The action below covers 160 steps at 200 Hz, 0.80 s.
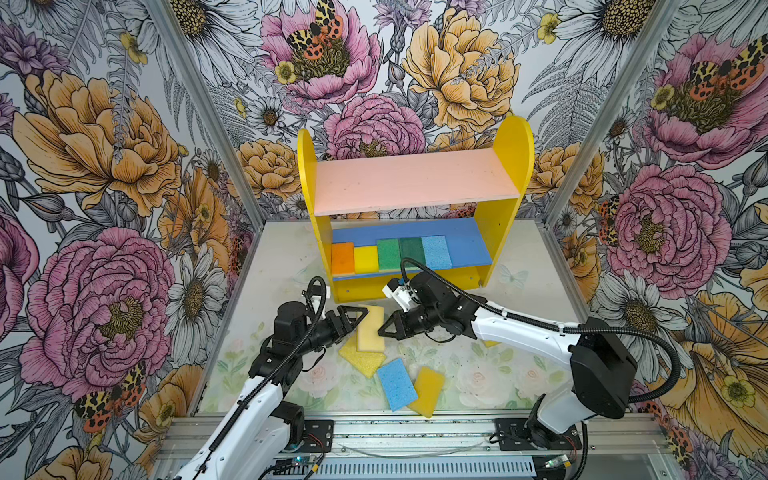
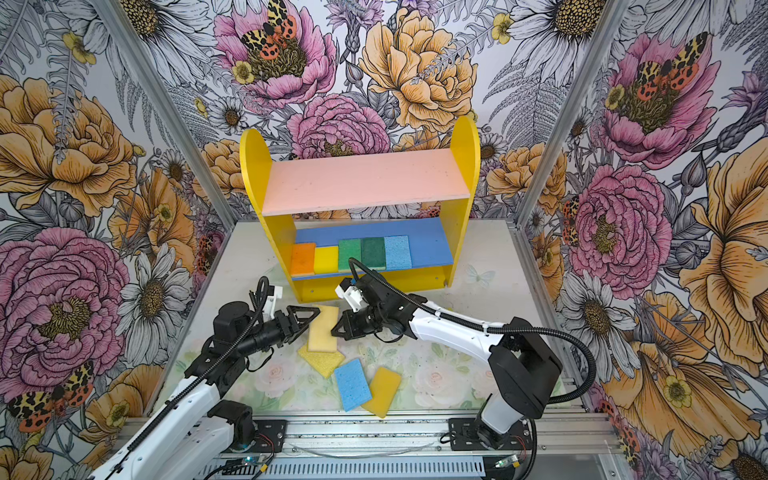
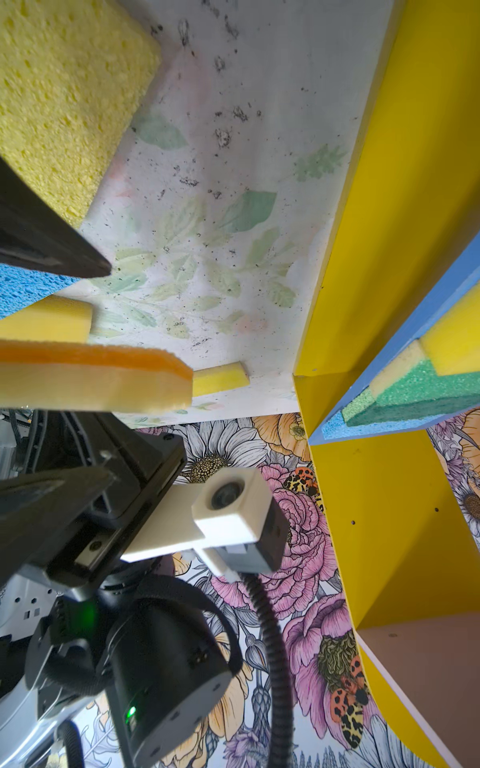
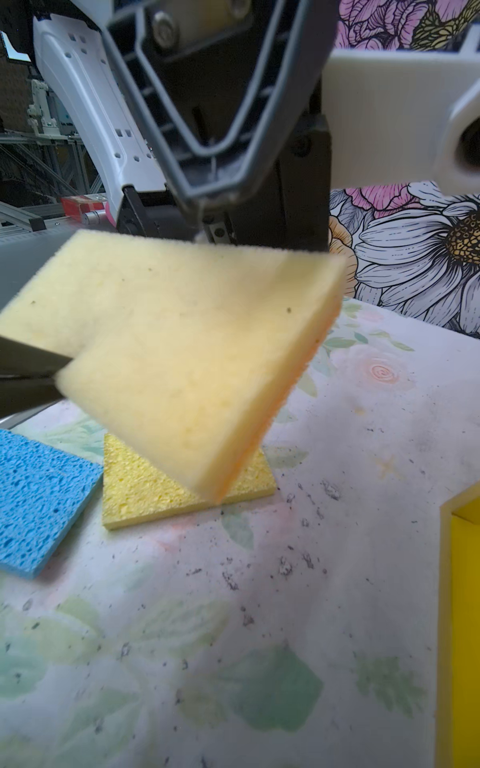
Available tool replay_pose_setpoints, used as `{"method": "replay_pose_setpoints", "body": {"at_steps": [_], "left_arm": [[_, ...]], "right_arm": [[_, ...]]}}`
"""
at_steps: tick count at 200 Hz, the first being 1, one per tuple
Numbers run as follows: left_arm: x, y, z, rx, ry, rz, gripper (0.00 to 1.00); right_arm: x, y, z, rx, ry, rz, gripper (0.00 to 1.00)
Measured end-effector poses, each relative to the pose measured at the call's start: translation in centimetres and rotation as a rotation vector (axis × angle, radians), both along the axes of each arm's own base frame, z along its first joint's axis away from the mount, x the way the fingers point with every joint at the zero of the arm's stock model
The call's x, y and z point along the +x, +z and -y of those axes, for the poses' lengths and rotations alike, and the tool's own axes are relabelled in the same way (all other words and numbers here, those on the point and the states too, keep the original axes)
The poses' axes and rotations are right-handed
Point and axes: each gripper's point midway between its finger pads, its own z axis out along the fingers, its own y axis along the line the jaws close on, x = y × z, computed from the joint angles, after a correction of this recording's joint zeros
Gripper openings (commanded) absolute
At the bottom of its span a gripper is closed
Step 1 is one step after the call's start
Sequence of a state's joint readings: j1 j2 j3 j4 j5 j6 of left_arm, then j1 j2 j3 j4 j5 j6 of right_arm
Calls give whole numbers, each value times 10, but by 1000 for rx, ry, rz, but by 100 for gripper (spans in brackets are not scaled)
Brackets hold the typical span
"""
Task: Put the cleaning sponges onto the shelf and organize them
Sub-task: 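Lift the pale yellow sponge upright and bring it toward the left gripper, then hold the pale yellow sponge up beside the left gripper while the left gripper hovers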
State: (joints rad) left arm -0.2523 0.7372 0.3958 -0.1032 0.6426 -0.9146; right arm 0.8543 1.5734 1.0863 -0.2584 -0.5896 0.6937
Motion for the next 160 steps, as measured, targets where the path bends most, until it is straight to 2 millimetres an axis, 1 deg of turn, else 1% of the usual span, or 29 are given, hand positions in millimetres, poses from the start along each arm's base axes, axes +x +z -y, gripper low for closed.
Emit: {"method": "replay_pose_setpoints", "body": {"at_steps": [7, 15, 19, 20, 26, 32, 40, 48, 56, 69, 80, 110, 136, 147, 160], "left_arm": [[0, -1, 0, 1, -1, -4, 73], [0, -2, 0, 0, 0, -8, 70], [0, -2, 0, 0, 0, -8, 66], [0, -2, 0, 0, 0, -7, 63], [1, -1, 0, -3, 1, -9, 56], [1, -1, 1, -6, 3, -10, 47], [1, 0, 1, -8, 1, -4, 37], [2, 2, 2, -12, -3, 4, 28], [3, 3, 3, -16, -5, 12, 22], [4, 6, 4, -27, -4, 20, 18], [6, 7, 4, -37, -2, 26, 16], [6, 5, 4, -56, 5, 32, 13], [2, 11, 1, -77, 26, 59, 14], [1, 17, -4, -92, 52, 83, 14], [1, 24, -13, -114, 95, 110, 15]], "right_arm": [[0, 2, 0, 4, 4, 5, 0], [0, 4, 0, 8, 6, 10, 0], [0, 5, -1, 10, 7, 12, 0], [0, 5, -1, 10, 7, 12, 0], [0, 7, -1, 12, 7, 13, 0], [0, 7, -1, 13, 7, 15, 0], [0, 8, -1, 15, 9, 14, 0], [0, 8, -1, 15, 10, 14, 1], [-1, 8, -2, 13, 13, 14, 3], [-2, 9, -2, 12, 16, 15, 8], [-1, 11, -3, 13, 17, 17, 16], [-2, 15, -4, 21, 23, 28, 47], [0, 22, -3, 22, 4, 61, 68], [2, 30, -2, 30, -19, 78, 74], [5, 42, 0, 52, -44, 108, 77]]}}
